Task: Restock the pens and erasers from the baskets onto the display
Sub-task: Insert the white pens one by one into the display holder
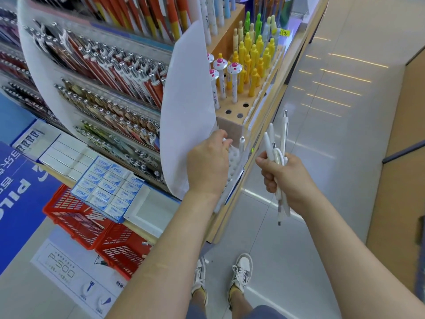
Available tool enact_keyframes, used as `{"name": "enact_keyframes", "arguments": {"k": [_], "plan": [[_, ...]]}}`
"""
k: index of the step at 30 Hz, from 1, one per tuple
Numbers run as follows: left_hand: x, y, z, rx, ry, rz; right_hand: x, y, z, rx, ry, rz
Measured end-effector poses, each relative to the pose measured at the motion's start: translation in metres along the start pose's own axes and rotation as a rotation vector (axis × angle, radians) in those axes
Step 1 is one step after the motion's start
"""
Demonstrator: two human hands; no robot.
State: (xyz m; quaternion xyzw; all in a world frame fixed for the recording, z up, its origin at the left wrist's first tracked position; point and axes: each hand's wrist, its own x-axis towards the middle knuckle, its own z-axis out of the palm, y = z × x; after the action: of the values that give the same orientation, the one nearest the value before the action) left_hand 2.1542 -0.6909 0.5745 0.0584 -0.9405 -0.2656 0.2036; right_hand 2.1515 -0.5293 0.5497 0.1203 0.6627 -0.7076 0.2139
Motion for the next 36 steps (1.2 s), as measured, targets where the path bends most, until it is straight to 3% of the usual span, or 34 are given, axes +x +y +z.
{"name": "enact_keyframes", "arguments": {"k": [6,12,17,25,30,36], "plan": [[0.002,-0.001,0.001,0.081,-0.048,0.095,0.004,0.002,-0.002,0.014,-0.013,-0.004],[0.009,-0.001,0.001,0.142,-0.37,0.061,0.011,0.0,0.001,0.081,0.001,-0.022],[0.008,-0.002,0.003,-0.025,-0.255,-0.033,0.02,-0.006,0.013,0.05,0.05,-0.068],[0.008,-0.002,0.009,-0.248,-0.221,-0.092,0.032,-0.01,0.017,0.027,0.055,-0.107],[0.018,0.001,0.01,-0.166,-0.238,0.016,0.031,-0.009,0.015,0.035,0.045,-0.112],[0.025,0.004,0.014,-0.049,-0.236,0.004,0.032,-0.01,0.016,0.045,0.044,-0.106]]}}
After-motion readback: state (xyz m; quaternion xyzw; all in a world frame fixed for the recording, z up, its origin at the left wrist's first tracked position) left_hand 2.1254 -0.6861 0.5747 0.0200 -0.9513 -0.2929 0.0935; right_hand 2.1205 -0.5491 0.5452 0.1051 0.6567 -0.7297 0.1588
